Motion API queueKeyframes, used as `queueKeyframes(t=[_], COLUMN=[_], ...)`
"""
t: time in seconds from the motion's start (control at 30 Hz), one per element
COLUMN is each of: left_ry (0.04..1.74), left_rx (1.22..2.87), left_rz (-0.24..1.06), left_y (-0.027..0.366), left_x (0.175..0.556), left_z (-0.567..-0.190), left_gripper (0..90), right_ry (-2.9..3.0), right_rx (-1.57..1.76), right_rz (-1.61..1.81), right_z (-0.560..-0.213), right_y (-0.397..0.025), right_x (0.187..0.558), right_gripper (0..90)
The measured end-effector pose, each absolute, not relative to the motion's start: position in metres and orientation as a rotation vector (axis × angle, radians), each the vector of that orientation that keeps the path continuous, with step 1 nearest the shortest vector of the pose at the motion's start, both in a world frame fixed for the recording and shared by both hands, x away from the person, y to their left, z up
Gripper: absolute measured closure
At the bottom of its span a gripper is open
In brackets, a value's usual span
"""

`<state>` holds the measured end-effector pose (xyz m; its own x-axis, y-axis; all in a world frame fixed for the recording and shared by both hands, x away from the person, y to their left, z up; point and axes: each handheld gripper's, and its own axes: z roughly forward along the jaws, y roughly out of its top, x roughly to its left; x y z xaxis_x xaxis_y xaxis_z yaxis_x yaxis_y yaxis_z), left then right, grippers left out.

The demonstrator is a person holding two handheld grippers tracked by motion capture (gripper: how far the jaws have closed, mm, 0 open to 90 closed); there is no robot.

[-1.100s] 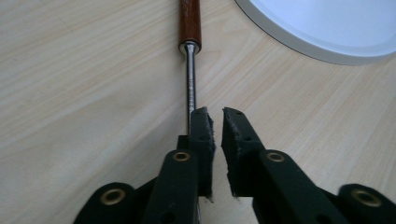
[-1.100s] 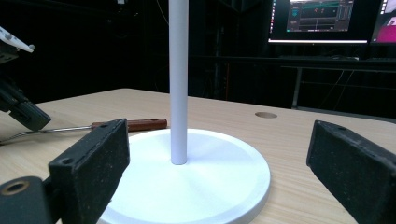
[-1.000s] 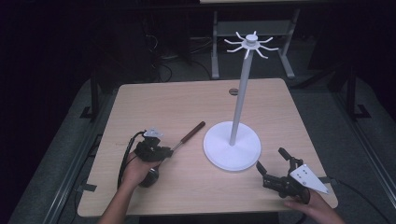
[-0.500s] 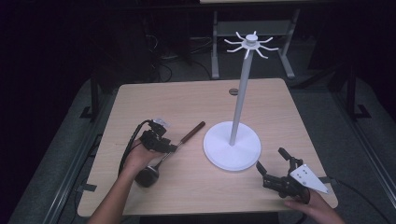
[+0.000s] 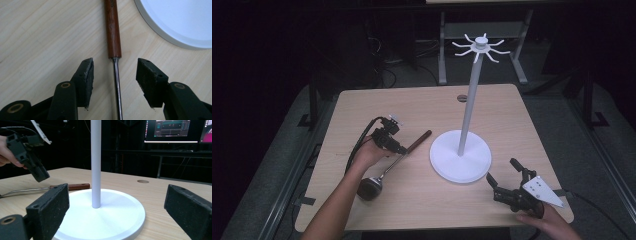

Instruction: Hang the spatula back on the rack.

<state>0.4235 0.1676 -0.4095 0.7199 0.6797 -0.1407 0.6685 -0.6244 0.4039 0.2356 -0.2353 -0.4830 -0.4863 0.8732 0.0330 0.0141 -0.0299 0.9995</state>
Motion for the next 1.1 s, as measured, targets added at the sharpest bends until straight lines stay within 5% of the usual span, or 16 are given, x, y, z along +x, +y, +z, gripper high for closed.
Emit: queueKeyframes(t=[0.7,1.1], left_ry=[1.014,0.998], left_rx=[2.646,2.694], left_rz=[0.017,0.05], left_y=[0.127,0.122], left_x=[0.453,0.452], left_z=[-0.431,-0.436], left_gripper=[50.9,66.3], right_ry=[1.564,1.565], right_rx=[0.951,0.957], right_rz=[1.598,1.6], right_z=[-0.483,-0.483], right_y=[-0.235,-0.235], right_x=[0.236,0.235], right_gripper=[5.5,5.5])
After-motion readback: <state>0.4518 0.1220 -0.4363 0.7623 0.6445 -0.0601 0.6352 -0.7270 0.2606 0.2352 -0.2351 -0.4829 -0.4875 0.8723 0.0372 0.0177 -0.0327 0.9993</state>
